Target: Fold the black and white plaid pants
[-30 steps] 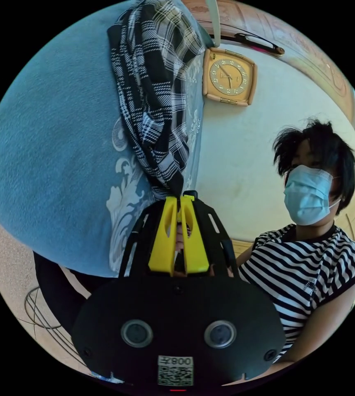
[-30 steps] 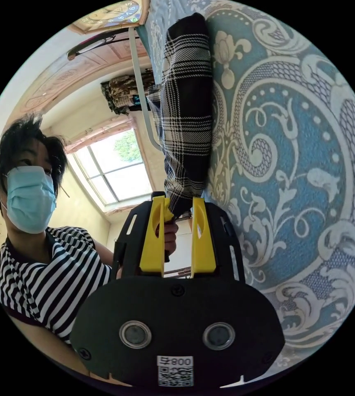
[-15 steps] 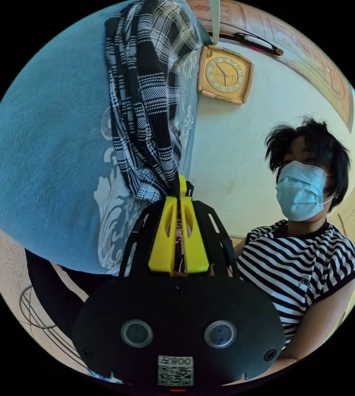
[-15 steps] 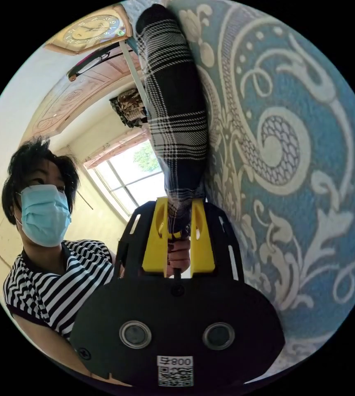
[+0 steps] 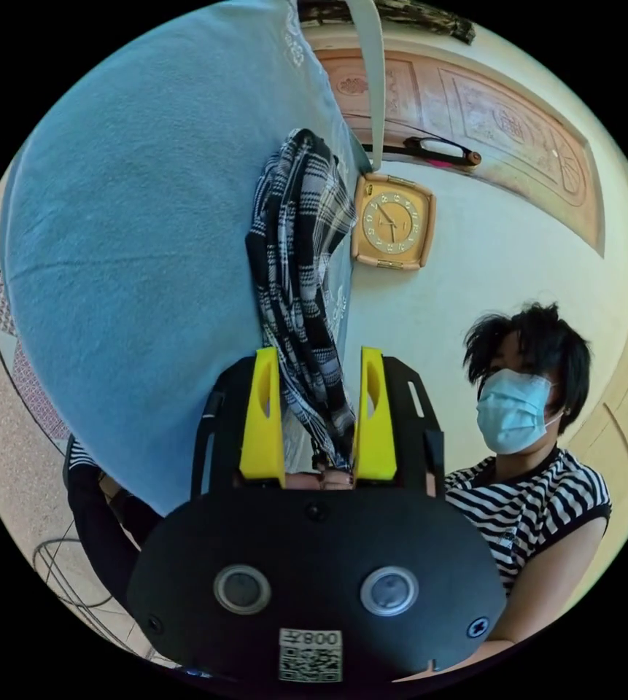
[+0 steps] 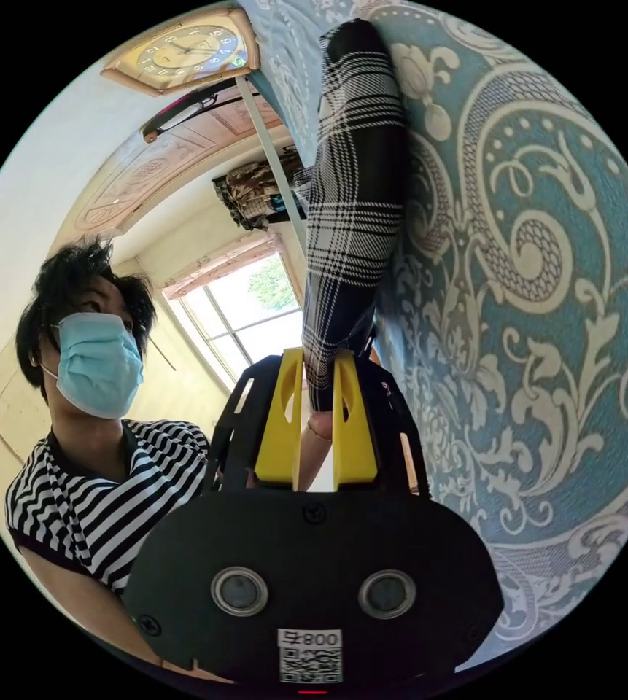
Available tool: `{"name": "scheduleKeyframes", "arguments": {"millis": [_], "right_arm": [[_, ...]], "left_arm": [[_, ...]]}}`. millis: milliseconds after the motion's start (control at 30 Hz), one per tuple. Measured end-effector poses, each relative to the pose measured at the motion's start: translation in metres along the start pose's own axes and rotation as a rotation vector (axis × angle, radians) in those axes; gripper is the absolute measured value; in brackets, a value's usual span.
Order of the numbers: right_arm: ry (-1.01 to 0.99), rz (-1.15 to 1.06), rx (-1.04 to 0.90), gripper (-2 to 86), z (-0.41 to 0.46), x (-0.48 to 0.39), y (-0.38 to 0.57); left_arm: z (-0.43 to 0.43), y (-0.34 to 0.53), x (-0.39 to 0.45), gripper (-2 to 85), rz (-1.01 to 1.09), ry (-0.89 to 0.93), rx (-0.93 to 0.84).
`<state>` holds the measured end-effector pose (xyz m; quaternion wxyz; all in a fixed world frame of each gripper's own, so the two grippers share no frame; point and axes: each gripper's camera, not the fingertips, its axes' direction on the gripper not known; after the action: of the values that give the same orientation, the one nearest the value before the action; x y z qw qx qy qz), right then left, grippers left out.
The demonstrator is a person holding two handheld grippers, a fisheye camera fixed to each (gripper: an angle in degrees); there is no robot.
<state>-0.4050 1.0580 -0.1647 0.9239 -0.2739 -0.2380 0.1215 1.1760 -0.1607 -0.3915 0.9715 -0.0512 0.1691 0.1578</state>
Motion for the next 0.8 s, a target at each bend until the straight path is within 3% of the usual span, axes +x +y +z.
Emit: {"name": "scheduleKeyframes", "arguments": {"millis": [133, 300, 467, 800], "right_arm": [[0.02, -0.021, 0.001, 7.0, 0.011, -0.026, 0.011], [0.045, -0.033, 0.021, 6.9, 0.03, -0.058, 0.031], [-0.003, -0.013, 0.065, 6.8, 0.04, -0.085, 0.054], [-0.023, -0.105, 0.111, 6.2, 0.048, -0.216, 0.146]], "left_arm": [[0.011, 0.006, -0.004, 12.4, -0.031, 0.045, 0.064], [0.024, 0.013, 0.002, 5.7, -0.032, -0.02, 0.067], [0.029, 0.051, 0.033, 4.6, 0.006, -0.071, 0.065], [0.071, 0.129, 0.137, 4.3, 0.153, -0.179, -0.121]]}}
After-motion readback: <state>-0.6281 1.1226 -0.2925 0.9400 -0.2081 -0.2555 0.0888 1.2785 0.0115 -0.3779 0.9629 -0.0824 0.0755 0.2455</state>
